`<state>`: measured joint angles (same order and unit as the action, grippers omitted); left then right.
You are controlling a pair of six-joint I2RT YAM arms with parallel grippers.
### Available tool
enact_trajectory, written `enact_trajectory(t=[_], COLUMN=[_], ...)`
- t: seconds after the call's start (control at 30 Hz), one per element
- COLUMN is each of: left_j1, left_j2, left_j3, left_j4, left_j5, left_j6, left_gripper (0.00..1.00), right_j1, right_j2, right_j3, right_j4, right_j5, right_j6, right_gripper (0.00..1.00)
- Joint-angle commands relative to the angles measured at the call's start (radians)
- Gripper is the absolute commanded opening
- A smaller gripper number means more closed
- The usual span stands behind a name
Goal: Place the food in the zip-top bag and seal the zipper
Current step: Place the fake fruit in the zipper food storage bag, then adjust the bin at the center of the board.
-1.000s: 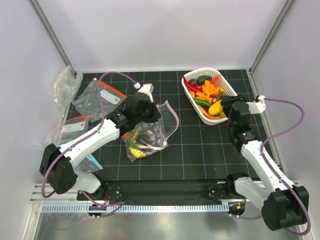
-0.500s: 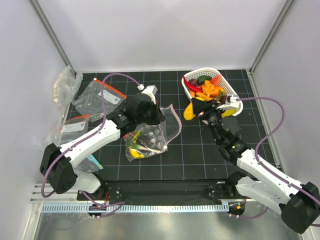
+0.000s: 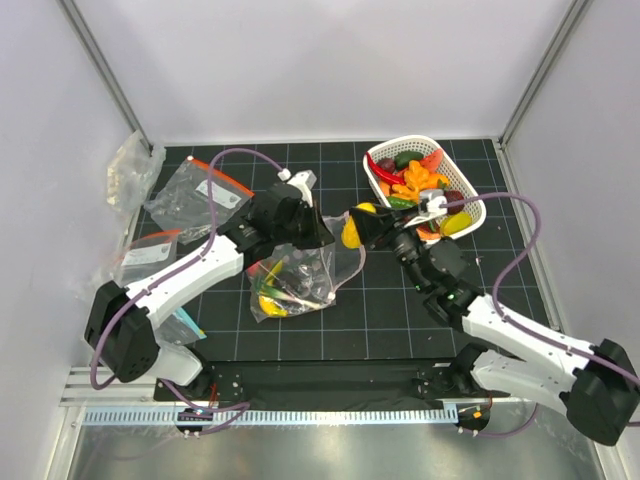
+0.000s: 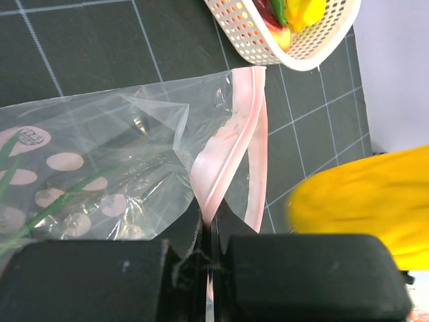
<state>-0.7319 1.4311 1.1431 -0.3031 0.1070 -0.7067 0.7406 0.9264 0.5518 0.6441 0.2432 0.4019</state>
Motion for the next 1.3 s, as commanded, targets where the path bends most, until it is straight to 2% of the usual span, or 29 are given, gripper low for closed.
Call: enact_trajectory(t=[0.0,0.1,0.13,0.2,0.23,0.3,0.37,0.53,0.6,0.7,0.87,1.0,1.13,1.23,1.27], left_j1=[0.029,0.042,0.043,0.043,0.046,0.046,0.049,0.049,0.049,0.049,0.048,0.048,0.049,0.048,0.049], left_j2=[-0.044,-0.086,-0.095,-0.123,-0.132,-0.158,-0.175,-0.224,-0.236,-0.261,-0.317,-0.371,-0.408,-0.416,-0.414], left_j3=[0.021,-0.002,-0.012,-0.022,-0.032,-0.042,-0.052,-0.078,-0.089,-0.101,-0.141,-0.193,-0.226,-0.236,-0.24], left_j4=[0.051,0.073,0.078,0.082,0.082,0.082,0.084,0.094,0.099,0.099,0.12,0.174,0.199,0.208,0.211], left_j5=[0.056,0.062,0.06,0.042,0.013,-0.01,-0.036,-0.09,-0.098,-0.151,-0.211,-0.257,-0.289,-0.293,-0.294], left_j6=[-0.03,-0.04,-0.04,-0.04,-0.04,-0.037,-0.036,-0.036,-0.033,-0.024,-0.023,-0.03,-0.033,-0.033,-0.033], left_gripper=[0.02,0.02,0.02,0.03,0.02,0.03,0.03,0.03,0.03,0.03,0.03,0.05,0.07,0.07,0.07], right_j1=[0.045,0.1,0.126,0.144,0.151,0.154,0.152,0.152,0.154,0.152,0.151,0.146,0.086,-0.009,-0.085], right_j2=[0.077,0.185,0.237,0.273,0.284,0.272,0.224,0.149,0.135,0.152,0.192,0.21,0.186,0.164,0.16], right_j3=[0.026,0.048,0.057,0.077,0.082,0.073,0.05,0.03,0.043,0.091,0.178,0.235,0.255,0.249,0.249], right_j4=[0.097,0.141,0.141,0.137,0.131,0.131,0.129,0.071,0.03,-0.079,-0.224,-0.34,-0.422,-0.467,-0.486], right_j5=[0.016,0.048,0.053,0.041,0.044,0.059,0.079,0.088,0.099,0.211,0.26,0.467,0.487,0.444,0.415], right_j6=[-0.055,-0.087,-0.104,-0.123,-0.127,-0.13,-0.138,-0.19,-0.215,-0.198,-0.189,-0.156,-0.143,-0.08,-0.054], right_gripper=[0.08,0.11,0.24,0.42,0.61,0.78,0.82,0.82,0.79,0.74,0.71,0.64,0.63,0.64,0.64])
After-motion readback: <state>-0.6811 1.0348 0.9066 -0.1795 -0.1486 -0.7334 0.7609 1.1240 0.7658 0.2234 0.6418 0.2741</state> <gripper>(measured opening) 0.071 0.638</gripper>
